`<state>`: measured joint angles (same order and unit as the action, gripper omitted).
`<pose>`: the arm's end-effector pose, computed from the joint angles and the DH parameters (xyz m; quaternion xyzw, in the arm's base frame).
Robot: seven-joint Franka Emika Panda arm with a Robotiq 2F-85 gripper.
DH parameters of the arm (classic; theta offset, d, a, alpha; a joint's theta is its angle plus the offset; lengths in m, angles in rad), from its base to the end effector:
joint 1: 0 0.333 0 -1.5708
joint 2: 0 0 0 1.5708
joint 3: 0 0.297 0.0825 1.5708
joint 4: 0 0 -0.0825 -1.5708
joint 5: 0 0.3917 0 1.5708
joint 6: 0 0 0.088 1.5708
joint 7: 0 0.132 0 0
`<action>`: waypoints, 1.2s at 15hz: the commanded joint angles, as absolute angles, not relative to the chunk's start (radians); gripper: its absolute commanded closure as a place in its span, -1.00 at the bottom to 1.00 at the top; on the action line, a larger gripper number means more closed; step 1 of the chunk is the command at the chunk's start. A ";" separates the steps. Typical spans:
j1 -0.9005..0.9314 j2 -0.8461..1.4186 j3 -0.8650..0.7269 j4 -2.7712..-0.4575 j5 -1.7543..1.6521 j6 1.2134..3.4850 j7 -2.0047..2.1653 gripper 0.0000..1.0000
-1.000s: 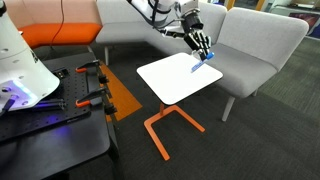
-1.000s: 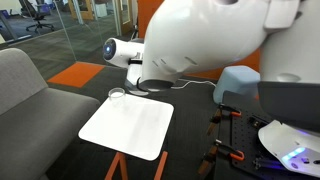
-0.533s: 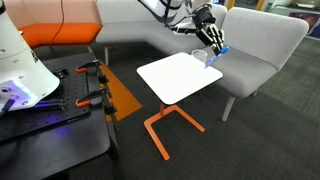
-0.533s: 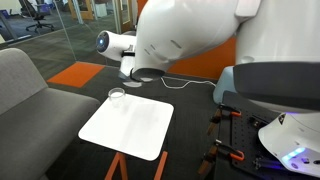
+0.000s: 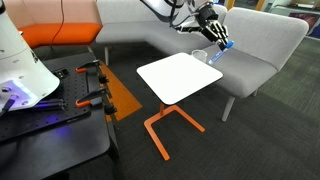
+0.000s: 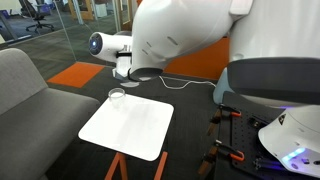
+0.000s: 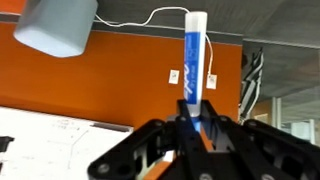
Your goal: Put the blue object in the glass cup
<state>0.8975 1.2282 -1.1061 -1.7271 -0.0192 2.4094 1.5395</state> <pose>0.6614 -0.0797 0.1567 0.6836 -0.5392 0.3250 0.3692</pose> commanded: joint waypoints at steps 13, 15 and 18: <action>0.836 1.149 -1.064 -1.766 -0.082 2.557 1.478 0.62; 0.859 1.191 -1.093 -1.751 -0.095 2.519 1.514 0.91; 0.906 1.271 -1.139 -1.710 -0.150 2.417 1.631 0.91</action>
